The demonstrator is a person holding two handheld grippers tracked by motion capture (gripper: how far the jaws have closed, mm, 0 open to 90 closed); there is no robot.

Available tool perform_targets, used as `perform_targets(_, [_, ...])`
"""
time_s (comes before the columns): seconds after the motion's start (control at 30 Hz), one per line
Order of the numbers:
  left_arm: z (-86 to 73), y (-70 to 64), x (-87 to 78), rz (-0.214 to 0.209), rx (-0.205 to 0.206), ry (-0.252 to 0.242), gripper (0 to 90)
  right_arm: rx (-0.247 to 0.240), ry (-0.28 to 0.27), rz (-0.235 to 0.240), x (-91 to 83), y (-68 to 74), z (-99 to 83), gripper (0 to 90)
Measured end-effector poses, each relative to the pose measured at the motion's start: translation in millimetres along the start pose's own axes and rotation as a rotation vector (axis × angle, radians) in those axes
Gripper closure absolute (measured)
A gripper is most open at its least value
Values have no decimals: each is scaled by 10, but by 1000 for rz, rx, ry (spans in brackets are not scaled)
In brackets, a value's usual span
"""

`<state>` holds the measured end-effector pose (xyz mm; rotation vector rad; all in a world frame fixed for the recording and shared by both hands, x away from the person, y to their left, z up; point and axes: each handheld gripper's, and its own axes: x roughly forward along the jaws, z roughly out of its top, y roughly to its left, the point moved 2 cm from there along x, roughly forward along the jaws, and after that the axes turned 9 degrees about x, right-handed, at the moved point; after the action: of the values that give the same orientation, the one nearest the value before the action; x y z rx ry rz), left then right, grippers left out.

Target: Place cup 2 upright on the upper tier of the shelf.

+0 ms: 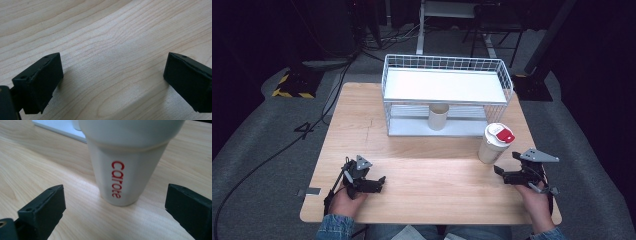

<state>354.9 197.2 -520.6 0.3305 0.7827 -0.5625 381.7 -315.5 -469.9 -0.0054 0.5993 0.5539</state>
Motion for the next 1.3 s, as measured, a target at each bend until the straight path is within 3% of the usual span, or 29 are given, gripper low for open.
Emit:
perform_targets(0.37, [0,1,0,0,1,0,30,15,-62,9,152,-31,157,2])
perform_targets(0.57, [0,0,0,0,1,0,30,-10,-94,4,273,-27,209,1])
perform_targets(0.87, [1,-1,2,6,-5,0,30,41,-129,30,477,-108,205,1])
perform_targets(1.3, [1,-1,2,6,-6,0,30,7,-187,29,573,-116,243,2])
